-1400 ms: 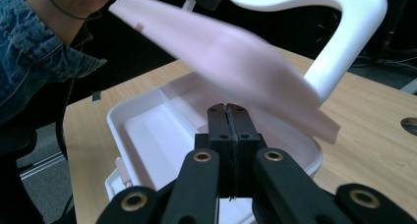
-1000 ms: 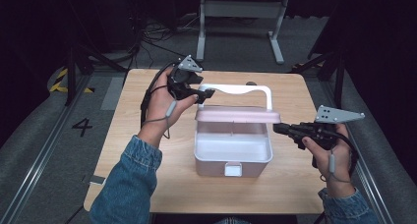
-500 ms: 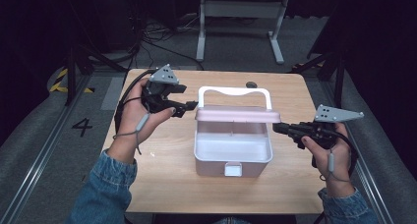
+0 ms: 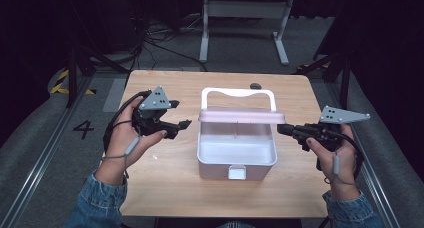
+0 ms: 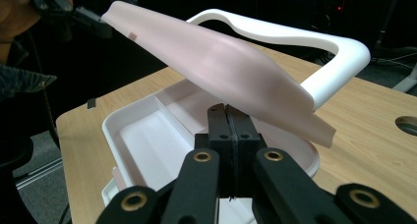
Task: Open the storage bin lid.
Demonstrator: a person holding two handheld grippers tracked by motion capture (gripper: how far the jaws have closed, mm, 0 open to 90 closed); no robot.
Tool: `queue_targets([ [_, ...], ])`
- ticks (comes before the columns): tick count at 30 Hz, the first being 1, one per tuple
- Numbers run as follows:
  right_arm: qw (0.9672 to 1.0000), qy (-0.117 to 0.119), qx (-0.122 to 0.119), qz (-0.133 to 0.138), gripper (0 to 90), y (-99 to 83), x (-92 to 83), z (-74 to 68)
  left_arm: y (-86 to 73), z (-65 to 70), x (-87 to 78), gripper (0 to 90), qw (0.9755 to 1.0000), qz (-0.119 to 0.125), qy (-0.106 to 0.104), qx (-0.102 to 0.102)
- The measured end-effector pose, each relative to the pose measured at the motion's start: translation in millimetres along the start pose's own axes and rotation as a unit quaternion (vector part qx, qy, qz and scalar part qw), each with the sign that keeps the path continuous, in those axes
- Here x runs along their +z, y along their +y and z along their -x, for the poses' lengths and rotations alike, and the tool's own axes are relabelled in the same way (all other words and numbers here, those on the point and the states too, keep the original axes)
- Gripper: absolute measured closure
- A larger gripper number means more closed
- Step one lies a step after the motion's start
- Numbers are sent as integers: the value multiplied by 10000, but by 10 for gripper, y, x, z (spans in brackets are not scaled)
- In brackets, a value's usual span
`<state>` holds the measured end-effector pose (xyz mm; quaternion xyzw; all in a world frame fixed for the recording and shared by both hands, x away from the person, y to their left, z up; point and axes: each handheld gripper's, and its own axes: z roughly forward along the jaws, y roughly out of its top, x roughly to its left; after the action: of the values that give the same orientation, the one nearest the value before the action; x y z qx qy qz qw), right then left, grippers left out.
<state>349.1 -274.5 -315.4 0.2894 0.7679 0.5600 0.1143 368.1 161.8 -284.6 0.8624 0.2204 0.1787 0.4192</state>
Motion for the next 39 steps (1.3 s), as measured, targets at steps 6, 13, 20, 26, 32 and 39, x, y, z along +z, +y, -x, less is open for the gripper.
queue_targets([
  [6, 10000, 8, 12, 23, 900, 15, -3, -5, -39, 104, 156, 262, 9996, 252, -28, -93],
  [13, 10000, 10, 3, 41, 900, 14, -13, 0, 49, 198, 354, 210, 9989, 473, 13, 18],
  [20, 10000, 3, 15, 76, 900, 12, -16, 4, 106, 193, 481, 232, 9986, 513, 129, -90],
  [26, 10000, 20, 28, 80, 900, 10, -12, 9, 155, 215, 535, 273, 9975, 687, 150, -27],
  [32, 10000, 19, 54, 71, 900, 9, -9, 17, 208, 262, 596, 300, 9972, 745, 47, 78],
  [39, 10000, 33, 54, 75, 900, 5, -6, 21, 240, 304, 667, 386, 9962, 803, 87, 334],
])
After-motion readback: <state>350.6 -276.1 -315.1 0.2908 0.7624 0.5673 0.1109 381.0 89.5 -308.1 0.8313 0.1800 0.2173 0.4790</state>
